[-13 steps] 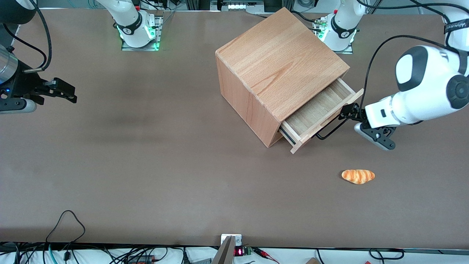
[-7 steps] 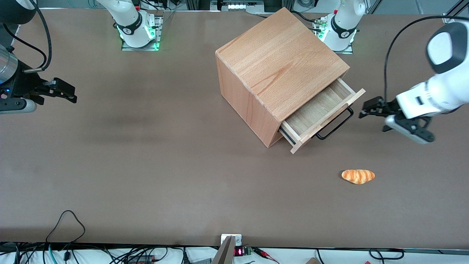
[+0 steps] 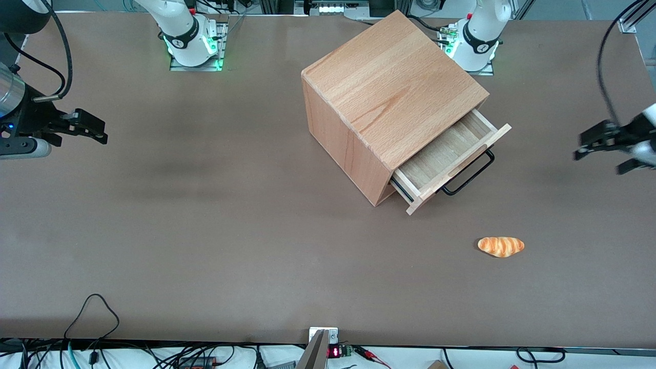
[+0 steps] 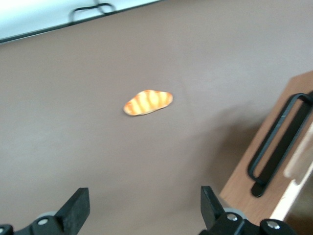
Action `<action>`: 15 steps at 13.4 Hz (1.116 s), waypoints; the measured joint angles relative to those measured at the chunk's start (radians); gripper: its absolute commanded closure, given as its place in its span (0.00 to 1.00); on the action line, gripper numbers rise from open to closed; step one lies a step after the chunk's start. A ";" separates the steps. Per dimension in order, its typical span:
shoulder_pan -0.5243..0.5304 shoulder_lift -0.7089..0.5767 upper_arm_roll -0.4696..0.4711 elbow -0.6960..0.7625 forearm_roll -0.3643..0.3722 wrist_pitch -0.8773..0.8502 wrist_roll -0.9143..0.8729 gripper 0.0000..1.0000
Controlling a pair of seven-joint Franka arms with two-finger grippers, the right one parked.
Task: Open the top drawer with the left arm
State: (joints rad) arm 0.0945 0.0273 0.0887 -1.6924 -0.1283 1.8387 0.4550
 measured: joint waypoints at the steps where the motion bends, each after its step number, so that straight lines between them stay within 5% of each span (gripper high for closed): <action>1: 0.001 -0.009 0.028 0.000 0.000 -0.003 -0.019 0.00; 7: -0.024 -0.057 0.053 0.000 0.071 -0.046 -0.288 0.00; 15: -0.026 -0.064 0.059 -0.001 0.074 -0.051 -0.371 0.00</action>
State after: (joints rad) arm 0.0682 -0.0362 0.1480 -1.6929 -0.0541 1.7882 0.0842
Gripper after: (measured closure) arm 0.000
